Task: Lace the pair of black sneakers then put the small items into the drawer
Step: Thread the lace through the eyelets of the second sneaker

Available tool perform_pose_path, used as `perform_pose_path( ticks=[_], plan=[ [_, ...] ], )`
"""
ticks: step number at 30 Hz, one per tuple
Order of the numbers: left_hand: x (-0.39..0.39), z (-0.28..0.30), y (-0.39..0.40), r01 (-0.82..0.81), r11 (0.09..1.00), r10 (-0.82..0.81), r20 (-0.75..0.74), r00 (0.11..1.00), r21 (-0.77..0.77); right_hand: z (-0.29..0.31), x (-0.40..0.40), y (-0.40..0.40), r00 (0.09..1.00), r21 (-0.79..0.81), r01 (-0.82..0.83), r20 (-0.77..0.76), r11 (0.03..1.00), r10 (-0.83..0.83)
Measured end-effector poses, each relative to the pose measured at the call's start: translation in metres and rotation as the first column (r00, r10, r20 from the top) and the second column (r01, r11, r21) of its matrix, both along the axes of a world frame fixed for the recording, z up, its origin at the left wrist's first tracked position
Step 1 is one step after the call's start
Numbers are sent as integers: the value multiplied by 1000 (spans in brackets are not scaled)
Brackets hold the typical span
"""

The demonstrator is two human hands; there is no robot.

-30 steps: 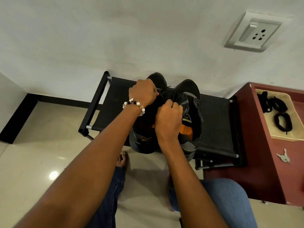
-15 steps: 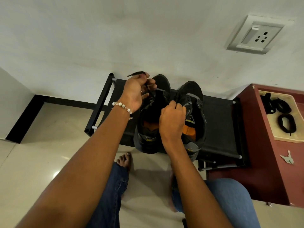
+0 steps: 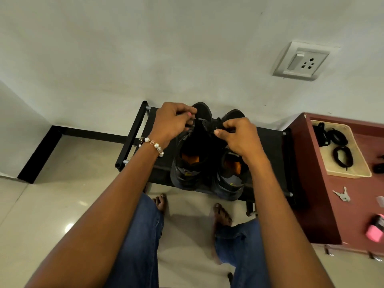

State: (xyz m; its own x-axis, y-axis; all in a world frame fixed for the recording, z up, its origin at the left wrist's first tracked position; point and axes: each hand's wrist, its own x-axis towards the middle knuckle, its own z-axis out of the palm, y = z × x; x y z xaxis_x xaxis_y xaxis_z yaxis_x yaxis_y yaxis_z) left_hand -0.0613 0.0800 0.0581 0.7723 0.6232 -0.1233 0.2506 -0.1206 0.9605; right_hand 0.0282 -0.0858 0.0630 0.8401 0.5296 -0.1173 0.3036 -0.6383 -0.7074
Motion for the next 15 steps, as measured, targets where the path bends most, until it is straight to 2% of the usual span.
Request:
perform_pose_path(
  ticks=[2,4,8,11,12,13,15],
  plan=[
    [-8,9,-4,71,997,-70,-52,996,28,7,-5,-2,995,-165,-59,69,985,72],
    [-16,19,-11,108,994,-107,-47,993,24,13,-8,-2,990,-264,19,141,964,19],
    [-27,45,-29,76,996,-74,26,997,-49,34,-18,-6,955,-233,174,277,957,-106],
    [-31,63,-41,48,998,-49,41,998,29,52,-24,-11,949,-229,115,314,967,-39],
    [-32,69,-45,48,997,-51,46,998,58,58,-27,-13,964,-156,38,266,987,5],
    [-32,74,-48,48,996,-52,60,997,71,62,-31,-15,986,-35,-54,154,998,58],
    [-33,84,-54,25,994,-35,88,996,107,69,-43,-19,969,295,-136,-159,946,189]
  ],
)
